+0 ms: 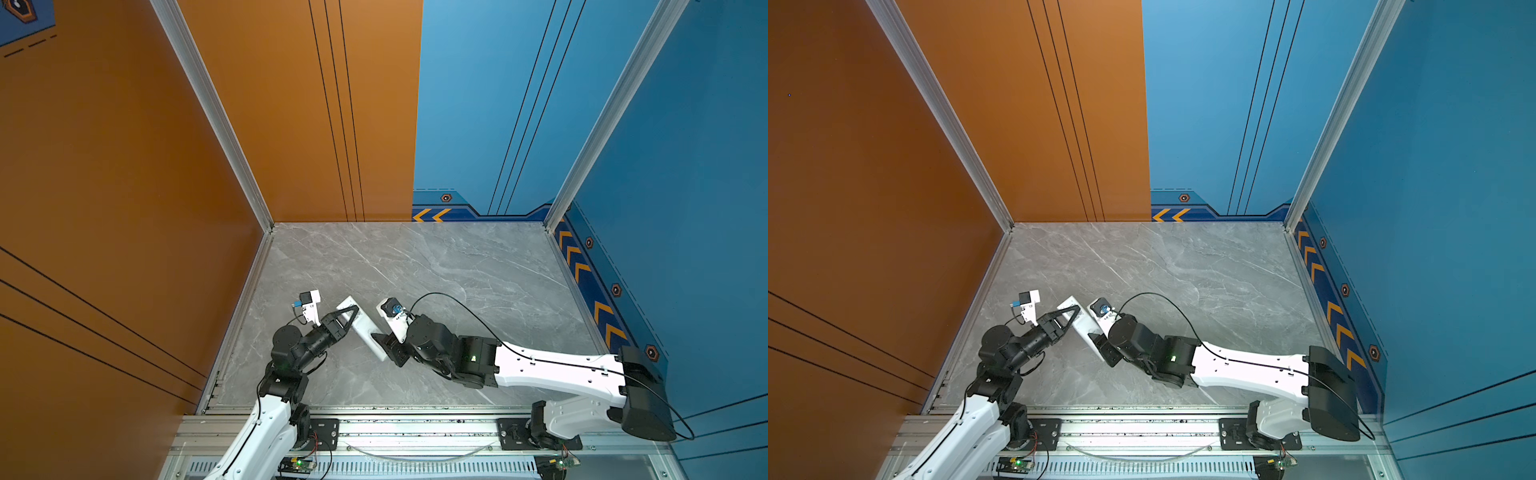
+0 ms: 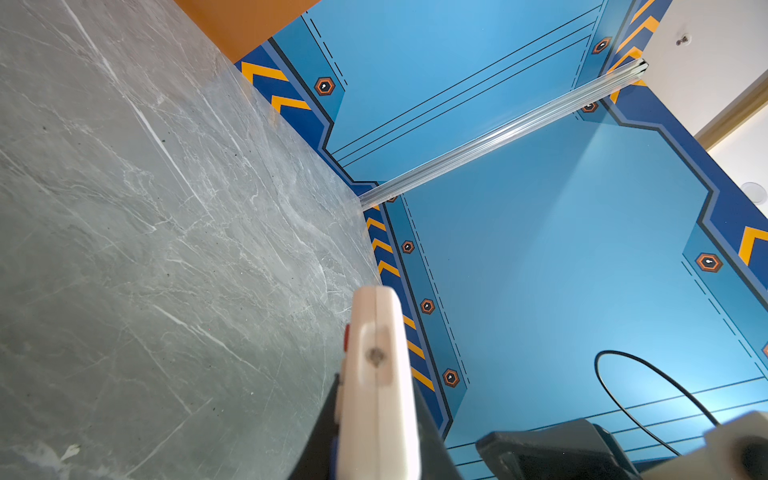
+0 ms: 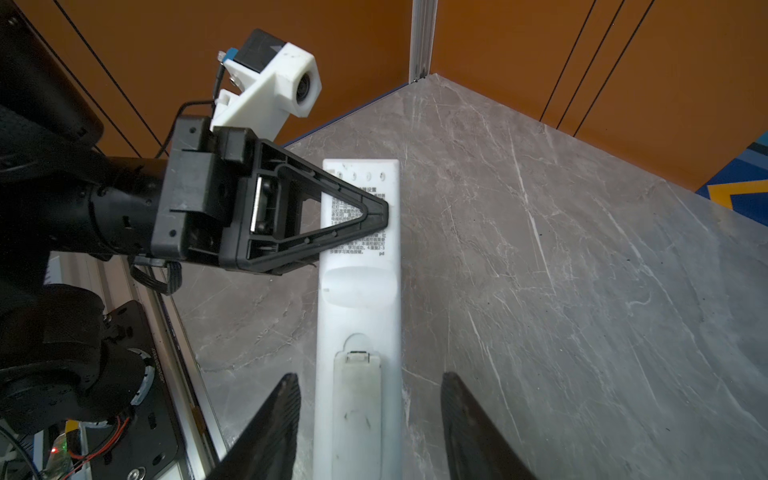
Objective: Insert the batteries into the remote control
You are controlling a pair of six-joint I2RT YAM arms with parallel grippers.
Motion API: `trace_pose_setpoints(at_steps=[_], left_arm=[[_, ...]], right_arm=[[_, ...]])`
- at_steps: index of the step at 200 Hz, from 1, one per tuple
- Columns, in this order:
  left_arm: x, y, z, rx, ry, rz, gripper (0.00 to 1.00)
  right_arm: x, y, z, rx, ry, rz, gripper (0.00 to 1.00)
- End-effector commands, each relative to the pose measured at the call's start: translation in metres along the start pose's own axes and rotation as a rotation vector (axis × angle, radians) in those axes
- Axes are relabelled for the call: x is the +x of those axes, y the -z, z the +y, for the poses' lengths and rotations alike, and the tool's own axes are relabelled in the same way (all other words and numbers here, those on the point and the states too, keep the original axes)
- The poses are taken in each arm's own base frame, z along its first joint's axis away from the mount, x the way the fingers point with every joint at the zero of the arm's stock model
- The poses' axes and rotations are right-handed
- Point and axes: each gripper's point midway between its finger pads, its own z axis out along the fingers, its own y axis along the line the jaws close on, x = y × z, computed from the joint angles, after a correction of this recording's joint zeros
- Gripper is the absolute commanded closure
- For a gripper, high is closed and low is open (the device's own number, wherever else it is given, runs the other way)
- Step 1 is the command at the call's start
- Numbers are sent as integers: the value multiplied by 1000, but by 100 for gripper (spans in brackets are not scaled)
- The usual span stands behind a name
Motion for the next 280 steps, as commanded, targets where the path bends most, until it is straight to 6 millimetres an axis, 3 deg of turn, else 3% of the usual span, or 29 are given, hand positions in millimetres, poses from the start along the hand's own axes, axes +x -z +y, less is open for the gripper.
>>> trace_pose_setpoints(at_steps=[1,210,280], left_arm=[[-5,2,-13,47,-29,-7,100],[-5,3,-14,53,-25,-10,100],[-5,3,-7,28,-23,-10,100]], right_arm=[[11,-1,-8,10,-18,55,48],[58,-36,-14,28,-44,184,50],[51,-34,-15,25,-35,177,49]])
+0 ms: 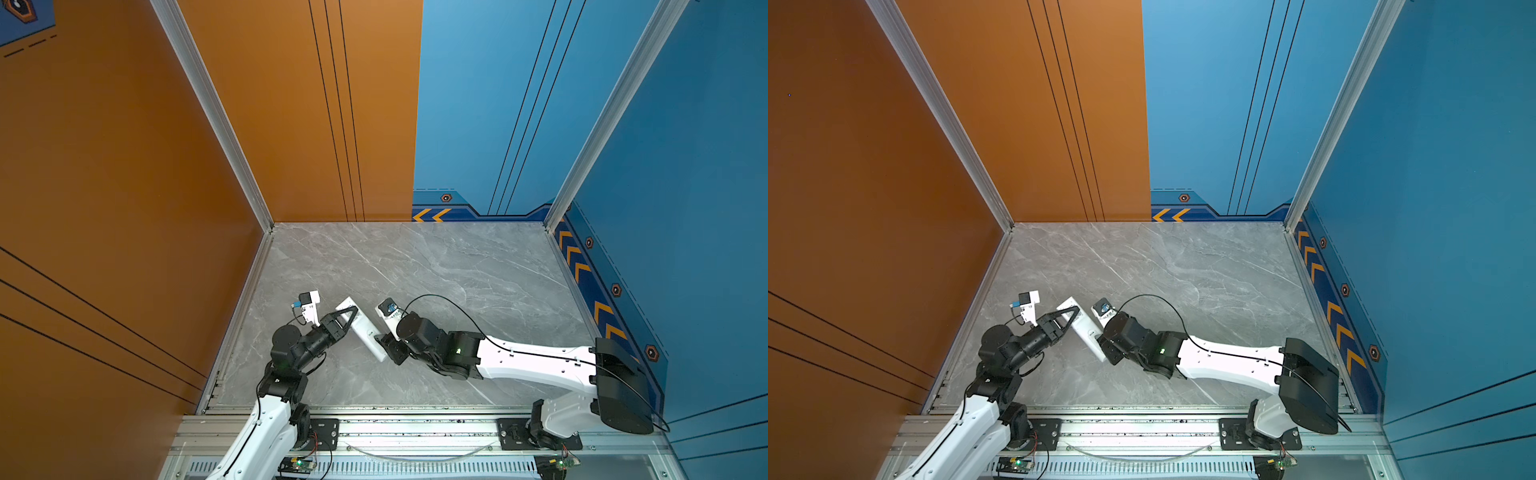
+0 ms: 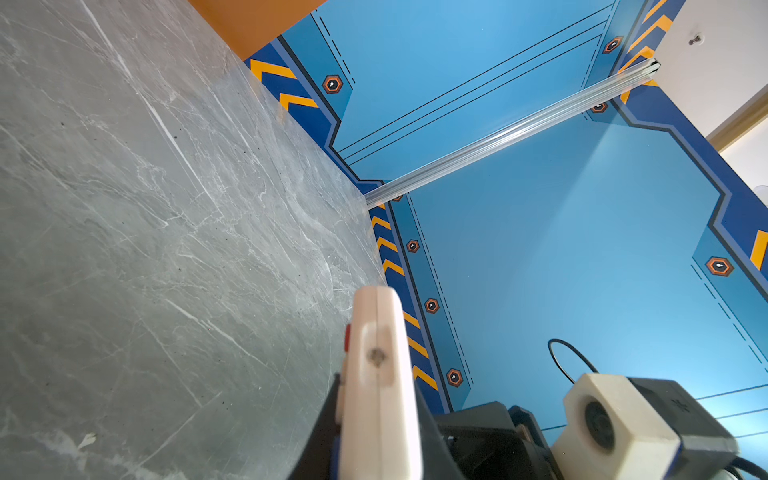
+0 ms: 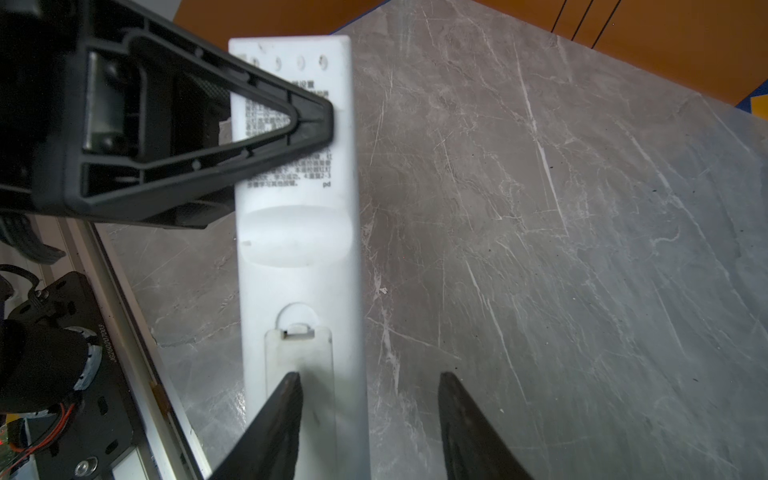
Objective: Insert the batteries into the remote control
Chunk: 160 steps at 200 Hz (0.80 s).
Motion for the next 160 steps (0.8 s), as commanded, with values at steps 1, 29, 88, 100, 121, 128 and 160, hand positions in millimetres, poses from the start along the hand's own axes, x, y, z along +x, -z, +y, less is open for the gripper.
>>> trace_pose_setpoints(at_steps=[1,29,88,100,121,128,160], left_arm=[[-5,2,-12,44,-29,-15,100],[-6,2,-8,25,-31,-17,100],[-12,4,-7,-7,-18,-50,100],[-14,4,-7,-13,-16,-57,100],[-16,5,-8,-25,-17,-64,100],[-16,5,-7,-31,-13,-63,100],[-15,5,-7,-31,-8,-62,100]], right_arm=[[7,-3,-2,5,5,31,48],[-3,7,1,-17,25,11,38],[-6,16,7,-53,31,-12,22],[-2,14,12,-81,37,2,21],[5,10,22,-109,59,25,21],[6,8,23,-107,63,31,21],[14,0,24,-103,62,48,20]])
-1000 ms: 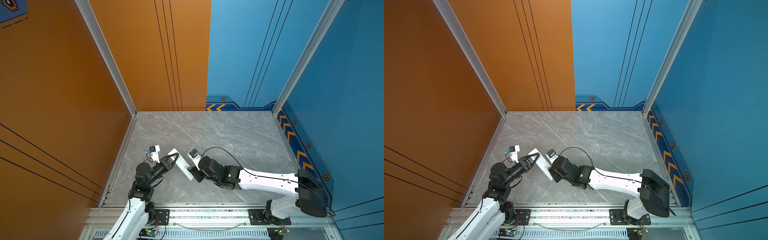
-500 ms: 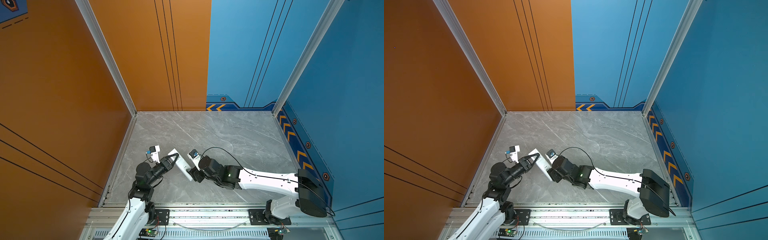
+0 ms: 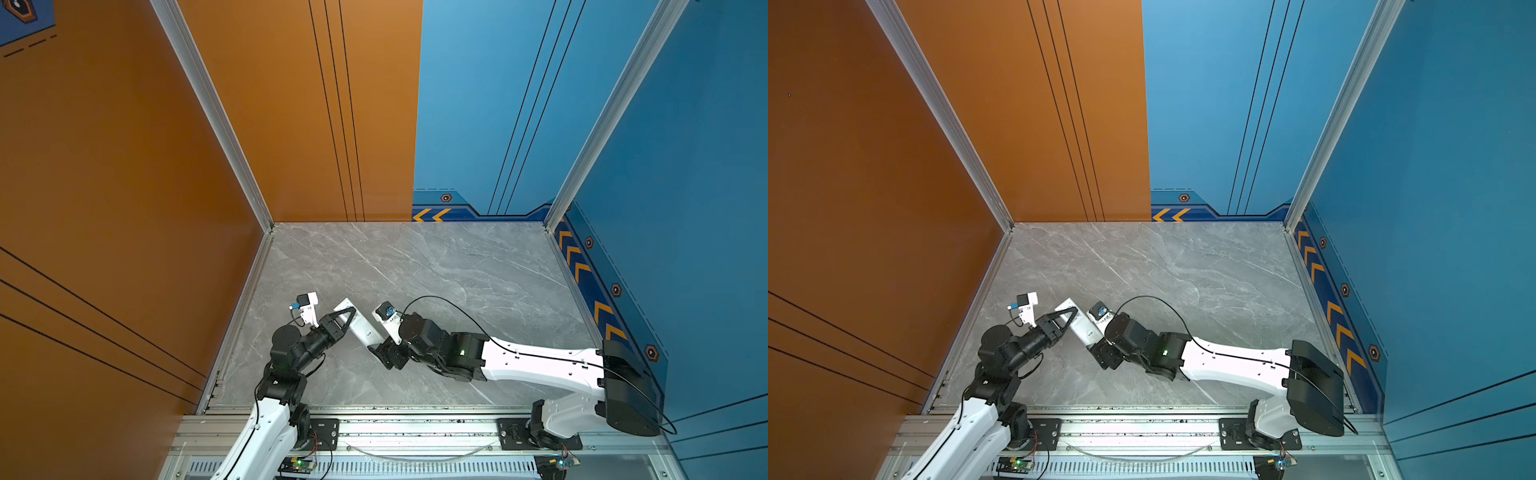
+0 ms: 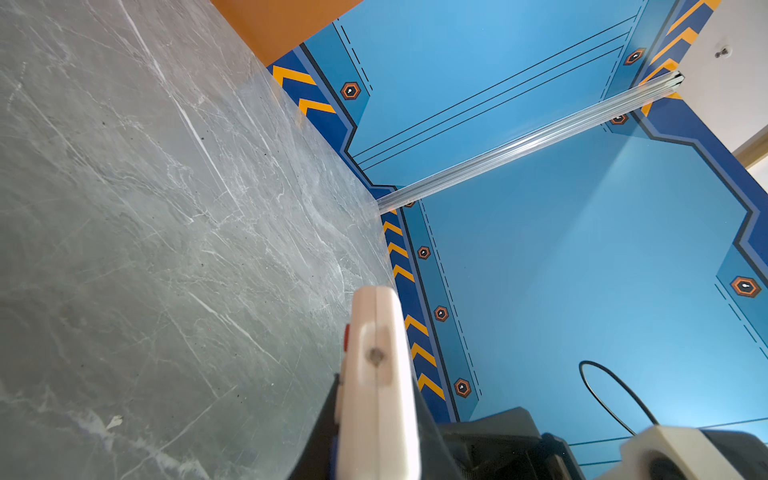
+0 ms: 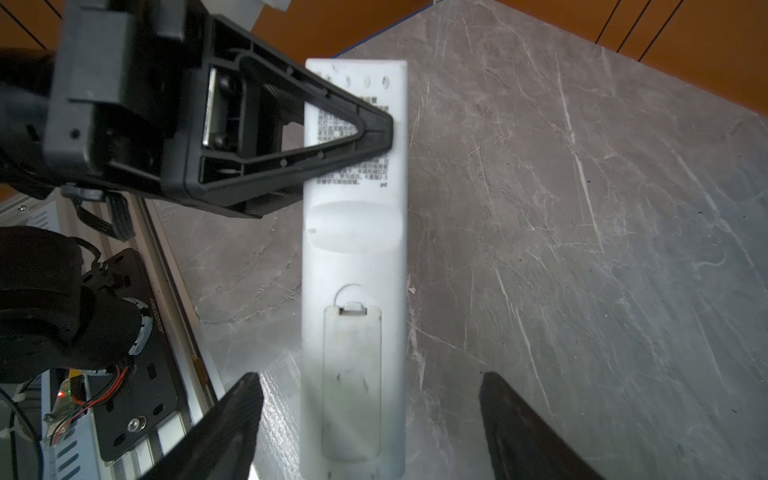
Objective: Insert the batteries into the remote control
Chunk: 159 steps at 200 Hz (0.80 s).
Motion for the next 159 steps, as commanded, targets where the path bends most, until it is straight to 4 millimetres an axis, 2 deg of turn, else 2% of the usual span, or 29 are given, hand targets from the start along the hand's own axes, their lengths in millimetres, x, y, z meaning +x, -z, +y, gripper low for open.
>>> trace_pose_setpoints(at_steps=[1,45,72,117,159], left_arm=[[-13,2,-16,28,-26,-41,100],[-12,4,-14,26,-19,-50,100],[-12,4,-13,20,-16,-50,100],[-11,5,-12,17,-15,-52,100],[-12,5,-10,11,-14,-54,100]], right_arm=[[13,-9,2,-9,16,44,20],[21,-22,3,-23,8,66,21],[27,-29,5,-32,10,86,26],[33,-35,5,-34,4,105,36],[33,-34,4,-29,5,103,52]])
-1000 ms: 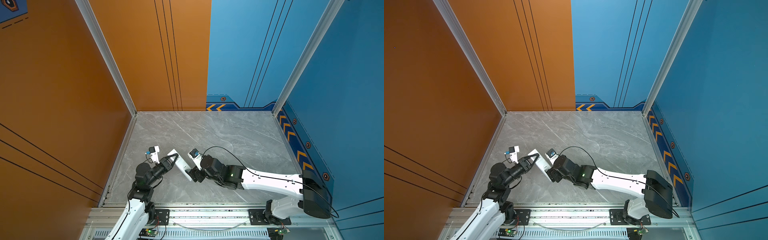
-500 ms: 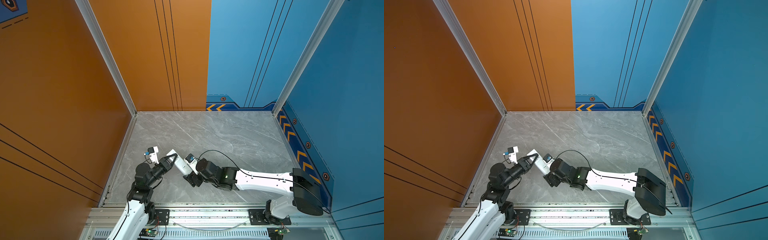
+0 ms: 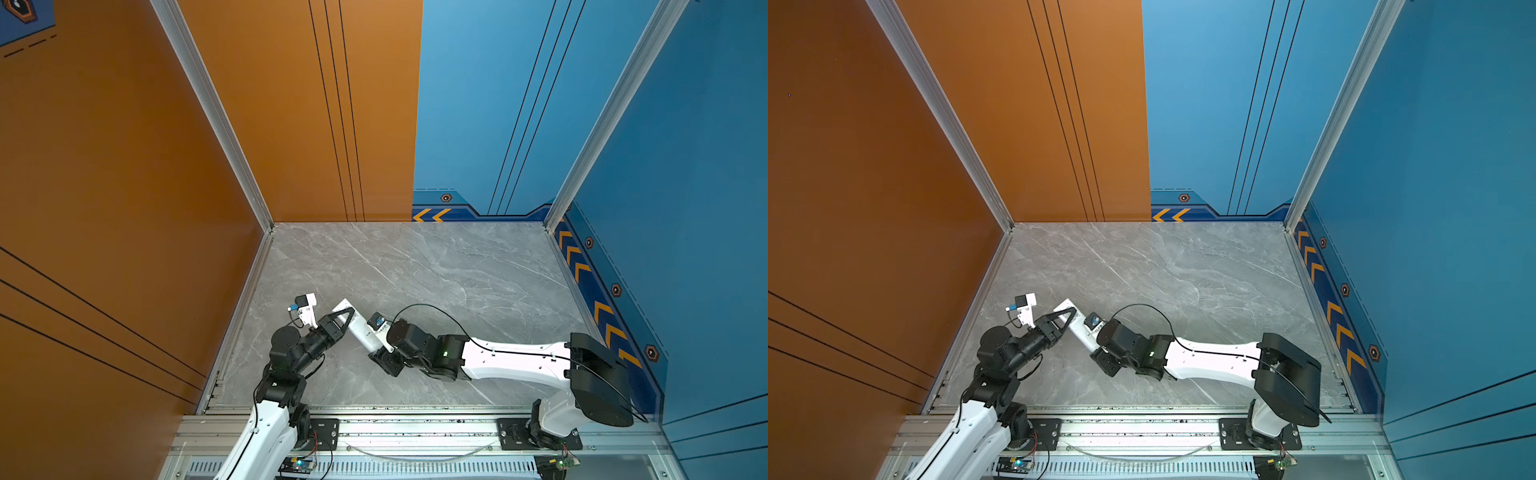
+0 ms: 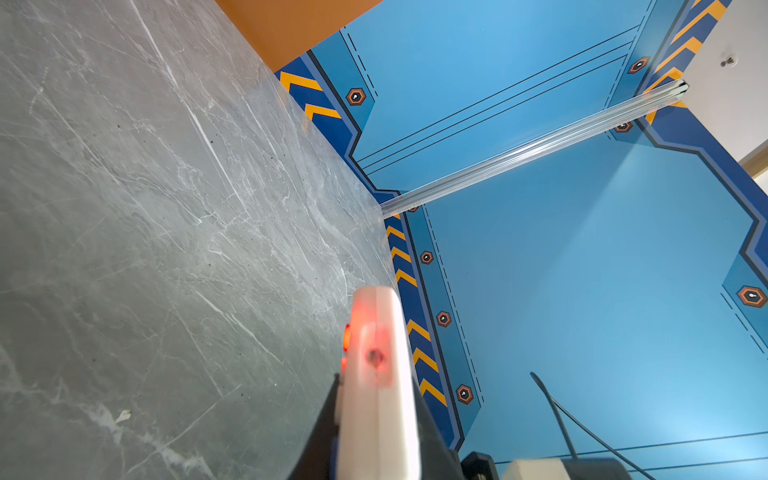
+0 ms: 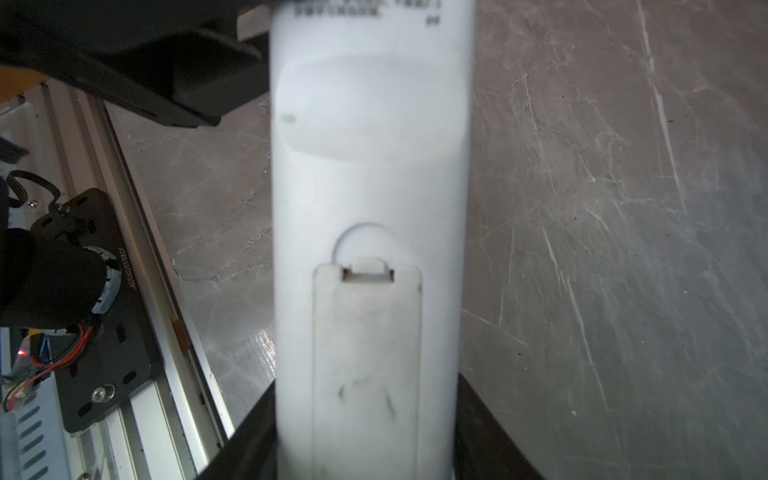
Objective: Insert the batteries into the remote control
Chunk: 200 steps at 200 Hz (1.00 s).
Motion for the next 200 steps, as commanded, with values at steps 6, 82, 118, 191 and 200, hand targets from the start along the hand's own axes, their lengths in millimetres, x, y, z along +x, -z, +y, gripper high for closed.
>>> trace_pose_setpoints(at_steps=[6,82,118,191,200], left_arm=[[-10,2,-11,23,-20,-36,100],[-11,1,-12,18,-33,-35,52],[-11,0,-21,39,-77,-18,1],[-4,6,-64,198,-201,39,2],[-4,9,-76,239,-227,38,2]], right_arm=[[-8,0,-1,2,-5,-23,54],[-5,2,-3,6,6,-12,84],[-7,11,-11,5,-10,-27,88],[-31,44,-18,-142,-115,-134,89],[-34,50,-19,-165,-120,-145,89]])
